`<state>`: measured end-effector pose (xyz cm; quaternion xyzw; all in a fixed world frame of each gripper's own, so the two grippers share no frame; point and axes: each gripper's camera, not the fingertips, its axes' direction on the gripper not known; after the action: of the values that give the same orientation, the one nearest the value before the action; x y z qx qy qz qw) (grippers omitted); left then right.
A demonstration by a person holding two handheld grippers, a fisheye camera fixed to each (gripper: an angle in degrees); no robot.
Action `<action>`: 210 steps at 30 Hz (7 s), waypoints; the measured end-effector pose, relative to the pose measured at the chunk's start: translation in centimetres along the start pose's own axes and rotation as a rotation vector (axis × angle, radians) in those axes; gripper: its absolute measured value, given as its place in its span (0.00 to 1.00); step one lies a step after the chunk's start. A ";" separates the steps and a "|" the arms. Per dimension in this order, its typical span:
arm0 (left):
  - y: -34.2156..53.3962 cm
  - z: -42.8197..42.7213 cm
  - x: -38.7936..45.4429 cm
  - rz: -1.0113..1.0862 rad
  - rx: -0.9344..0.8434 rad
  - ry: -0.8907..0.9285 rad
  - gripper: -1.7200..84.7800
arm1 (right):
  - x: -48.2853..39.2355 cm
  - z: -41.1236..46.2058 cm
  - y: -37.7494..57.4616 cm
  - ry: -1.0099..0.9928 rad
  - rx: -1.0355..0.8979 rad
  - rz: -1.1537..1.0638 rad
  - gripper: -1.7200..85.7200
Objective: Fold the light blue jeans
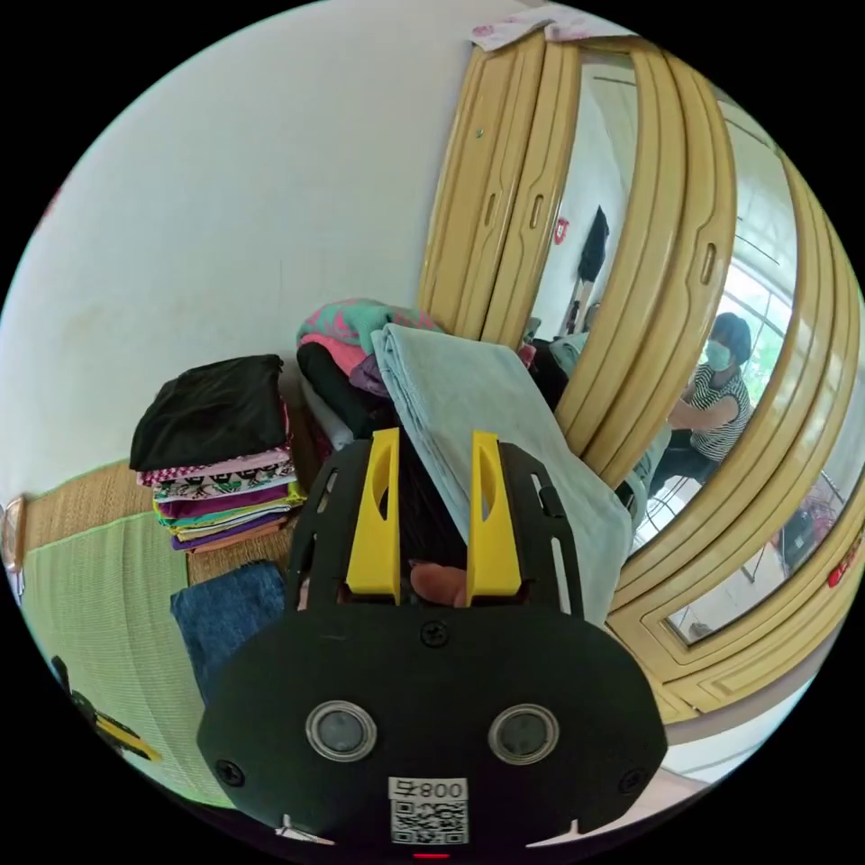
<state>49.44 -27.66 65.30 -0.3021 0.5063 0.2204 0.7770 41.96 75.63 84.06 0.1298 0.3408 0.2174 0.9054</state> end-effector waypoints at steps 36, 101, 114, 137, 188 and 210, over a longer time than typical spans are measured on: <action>39.3 -23.6 8.0 -0.020 0.277 0.076 0.03 | 30.5 -2.3 -40.3 -0.774 0.328 0.132 0.06; 130.7 -65.4 9.3 -0.866 0.992 -0.620 0.04 | -16.1 -37.7 -53.2 -1.070 -0.851 0.339 0.02; 129.6 -55.0 7.8 -0.822 0.845 -0.298 0.12 | -25.8 -53.6 -50.6 -0.985 -0.777 -0.057 0.05; 131.2 -51.2 -0.4 -1.010 1.047 0.119 0.06 | -54.5 -73.5 -42.7 -0.698 -0.685 -0.899 0.04; 104.3 -67.5 -16.0 -1.094 0.456 -0.657 0.02 | -73.1 -43.9 -47.2 -0.527 -0.757 -0.513 0.01; 96.1 -64.1 -12.9 -0.914 0.687 -0.531 0.02 | -83.5 -41.9 -44.0 -0.370 -0.645 -0.594 0.02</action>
<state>-59.84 -3.29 33.93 -0.1560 0.1578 -0.2418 0.9446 -29.04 0.62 83.26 -0.2246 0.1114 0.0172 0.9679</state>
